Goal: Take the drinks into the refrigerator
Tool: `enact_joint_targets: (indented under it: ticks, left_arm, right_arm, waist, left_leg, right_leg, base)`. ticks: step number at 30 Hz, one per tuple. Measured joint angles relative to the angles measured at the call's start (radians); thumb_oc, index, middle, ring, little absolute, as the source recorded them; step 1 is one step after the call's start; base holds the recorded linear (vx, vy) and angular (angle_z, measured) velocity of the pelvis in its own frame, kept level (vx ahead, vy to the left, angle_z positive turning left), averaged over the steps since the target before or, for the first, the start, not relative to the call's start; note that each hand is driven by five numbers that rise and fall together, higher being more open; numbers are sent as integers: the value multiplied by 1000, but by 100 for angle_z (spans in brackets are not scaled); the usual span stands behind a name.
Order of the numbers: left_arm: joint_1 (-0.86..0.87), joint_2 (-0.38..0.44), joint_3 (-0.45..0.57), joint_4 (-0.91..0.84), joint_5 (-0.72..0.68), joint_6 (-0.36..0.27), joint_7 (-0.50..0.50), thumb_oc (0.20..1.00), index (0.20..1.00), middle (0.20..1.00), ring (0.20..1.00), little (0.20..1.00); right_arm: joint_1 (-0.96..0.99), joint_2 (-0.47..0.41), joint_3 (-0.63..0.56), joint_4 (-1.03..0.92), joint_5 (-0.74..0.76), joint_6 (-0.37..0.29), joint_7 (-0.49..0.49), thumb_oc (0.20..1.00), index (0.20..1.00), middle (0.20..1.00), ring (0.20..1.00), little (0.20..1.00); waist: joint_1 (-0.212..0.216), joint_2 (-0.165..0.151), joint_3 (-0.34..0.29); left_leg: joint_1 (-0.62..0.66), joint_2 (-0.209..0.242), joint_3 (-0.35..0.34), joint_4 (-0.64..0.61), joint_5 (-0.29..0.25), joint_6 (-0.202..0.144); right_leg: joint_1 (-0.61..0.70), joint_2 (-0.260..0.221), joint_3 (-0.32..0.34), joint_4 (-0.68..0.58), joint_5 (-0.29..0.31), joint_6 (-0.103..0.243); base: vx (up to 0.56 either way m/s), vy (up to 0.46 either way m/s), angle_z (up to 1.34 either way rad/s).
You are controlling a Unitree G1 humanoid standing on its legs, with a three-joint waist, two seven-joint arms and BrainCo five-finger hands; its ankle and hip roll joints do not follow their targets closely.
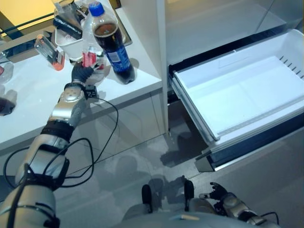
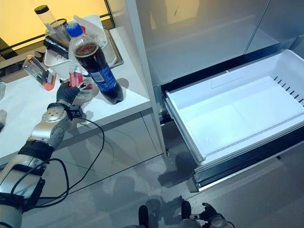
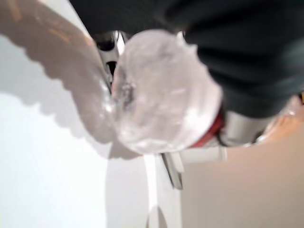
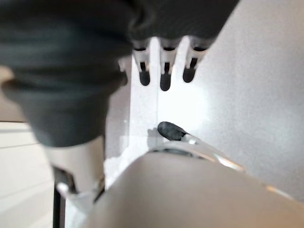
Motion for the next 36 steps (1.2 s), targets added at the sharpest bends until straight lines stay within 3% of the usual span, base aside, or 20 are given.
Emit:
enact_joint_targets:
  ticks: [20, 30, 36]
  left_arm:
    - [11, -43, 51, -15, 1, -6, 39, 200, 200, 200, 200, 200]
    - [170, -44, 126, -215, 2, -28, 52, 200, 200, 200, 200, 200]
    - [343, -72, 242, -372, 40, -50, 54, 200, 200, 200, 200, 200]
  right_arm:
    - [-3, 3, 0, -3, -1, 1, -8, 1000, 1000, 1000, 1000, 1000]
    - [-1, 6, -24, -4, 0, 1, -9, 1000, 1000, 1000, 1000, 1000]
    - [12, 3, -164, -2, 67, -1, -24, 1000, 1000, 1000, 1000, 1000]
  waist:
    - [2, -15, 11]
    - [4, -20, 14]
    - [4, -20, 14]
  left_leg:
    - [11, 0, -1, 0, 0, 0]
    - [11, 1, -1, 0, 0, 0]
    - [13, 2, -2, 0, 0, 0]
  right_leg:
    - [11, 2, -1, 0, 1, 0]
    - [11, 2, -1, 0, 1, 0]
    - [15, 3, -1, -1, 1, 0]
  base:
    - [-4, 0, 0]
    - [0, 0, 0]
    - [0, 0, 0]
